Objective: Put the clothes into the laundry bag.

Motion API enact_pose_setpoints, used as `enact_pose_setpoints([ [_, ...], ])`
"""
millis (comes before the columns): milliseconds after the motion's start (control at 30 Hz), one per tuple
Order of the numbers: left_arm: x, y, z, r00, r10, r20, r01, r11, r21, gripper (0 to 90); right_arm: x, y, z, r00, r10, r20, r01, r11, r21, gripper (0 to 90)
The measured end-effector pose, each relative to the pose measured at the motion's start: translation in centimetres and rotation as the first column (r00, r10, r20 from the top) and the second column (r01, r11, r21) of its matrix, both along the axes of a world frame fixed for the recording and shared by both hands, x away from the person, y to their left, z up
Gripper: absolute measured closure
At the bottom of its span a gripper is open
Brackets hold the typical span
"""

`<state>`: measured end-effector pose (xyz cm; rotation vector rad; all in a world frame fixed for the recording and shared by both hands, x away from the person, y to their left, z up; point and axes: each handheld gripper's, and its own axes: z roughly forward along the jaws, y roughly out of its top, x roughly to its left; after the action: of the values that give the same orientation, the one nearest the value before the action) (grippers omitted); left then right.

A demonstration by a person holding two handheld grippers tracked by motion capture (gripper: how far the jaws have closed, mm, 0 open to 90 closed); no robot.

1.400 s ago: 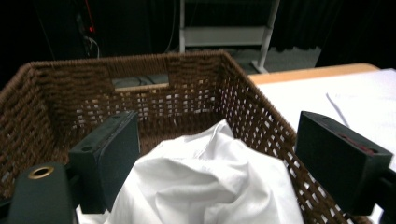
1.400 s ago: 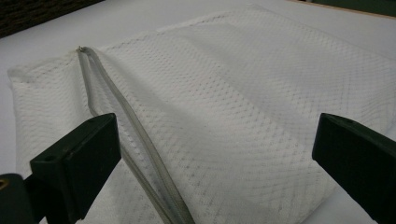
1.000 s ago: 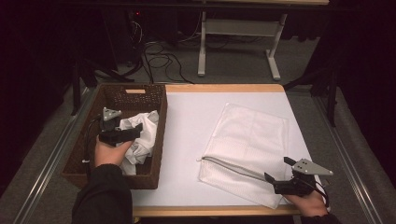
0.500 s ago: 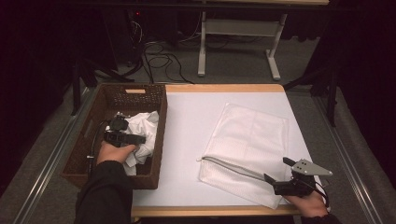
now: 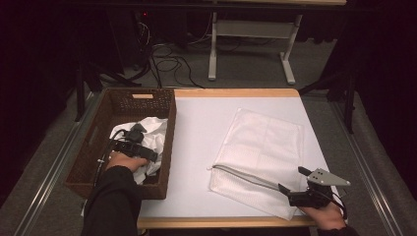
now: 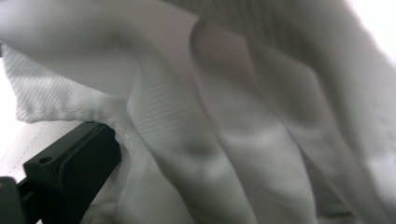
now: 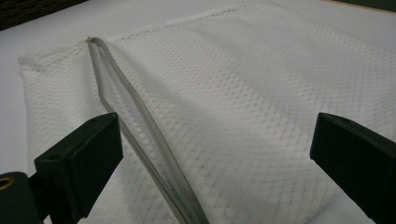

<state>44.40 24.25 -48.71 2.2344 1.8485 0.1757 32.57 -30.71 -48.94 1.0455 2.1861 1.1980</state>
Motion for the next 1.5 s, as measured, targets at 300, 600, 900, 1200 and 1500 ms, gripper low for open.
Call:
enact_pose_setpoints([
  [300,-0.2,-0.3,0.4,0.9995,-0.011,0.031,0.009,0.9981,0.06,24.6,0.0,0.1,0.0,1.0,0.004,-0.001,-0.004,1.0,-0.001,3.4],
  [600,-0.5,0.1,1.1,0.9979,-0.01,0.063,0.01,0.9999,0.006,54.3,0.0,0.1,0.0,1.0,0.008,-0.001,-0.008,1.0,0.001,4.1],
  [900,-0.7,0.2,1.9,0.9937,0.005,0.112,0.001,0.9987,-0.051,63.4,0.0,0.0,0.0,1.0,0.007,0.007,-0.007,1.0,0.006,4.8],
  [1200,-1.7,0.6,3.5,0.9635,0.022,0.267,0.004,0.9955,-0.095,64.1,0.0,0.0,0.1,0.9999,0.007,0.009,-0.007,1.0,0.005,5.1],
  [1500,-3.1,0.4,5.0,0.9029,0.011,0.43,0.036,0.994,-0.103,64.1,-0.1,0.0,0.2,0.9997,0.007,0.023,-0.008,0.9998,0.018,5.5],
])
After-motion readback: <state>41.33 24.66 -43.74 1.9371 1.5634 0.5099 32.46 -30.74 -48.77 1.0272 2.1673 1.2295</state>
